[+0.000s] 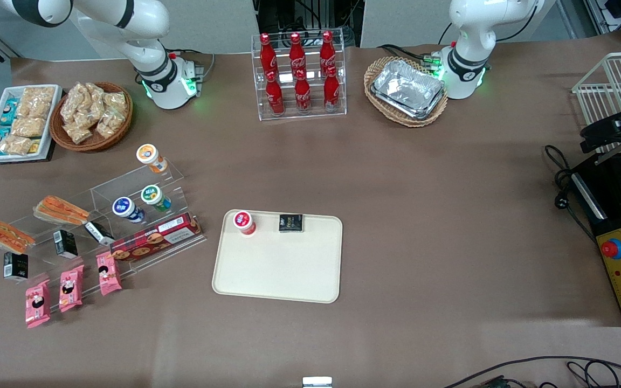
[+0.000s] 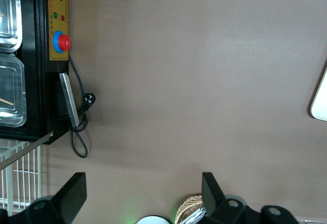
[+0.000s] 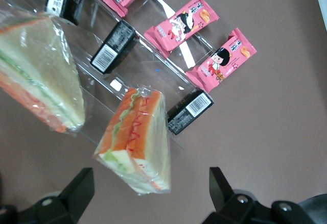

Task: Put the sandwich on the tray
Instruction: 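Lower the open right gripper onto a wrapped triangle sandwich and close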

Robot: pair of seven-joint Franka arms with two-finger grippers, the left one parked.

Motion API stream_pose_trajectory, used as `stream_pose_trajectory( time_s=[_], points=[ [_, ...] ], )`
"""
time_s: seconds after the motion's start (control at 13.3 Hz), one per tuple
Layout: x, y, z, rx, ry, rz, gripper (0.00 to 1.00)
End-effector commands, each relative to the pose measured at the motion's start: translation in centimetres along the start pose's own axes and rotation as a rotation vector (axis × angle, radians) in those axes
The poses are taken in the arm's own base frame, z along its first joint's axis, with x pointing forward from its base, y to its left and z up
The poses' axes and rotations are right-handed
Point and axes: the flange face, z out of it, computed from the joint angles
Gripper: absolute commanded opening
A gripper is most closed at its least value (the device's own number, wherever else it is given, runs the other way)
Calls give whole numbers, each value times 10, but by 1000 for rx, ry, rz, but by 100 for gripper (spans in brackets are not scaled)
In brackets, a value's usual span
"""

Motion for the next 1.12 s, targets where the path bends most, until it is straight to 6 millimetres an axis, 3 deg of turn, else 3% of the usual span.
stream_pose_trajectory(
  time_s=[0.0,0.15,0.53,0.97,1.05],
  points=[
    [-9,0,17,-15,32,-3,100],
    [-11,-5,35,-18,39,12,100],
    [-12,-12,54,-30,46,3,100],
    [-7,-9,62,-43,45,5,99],
    [-7,-8,62,-45,53,9,93]
  ],
)
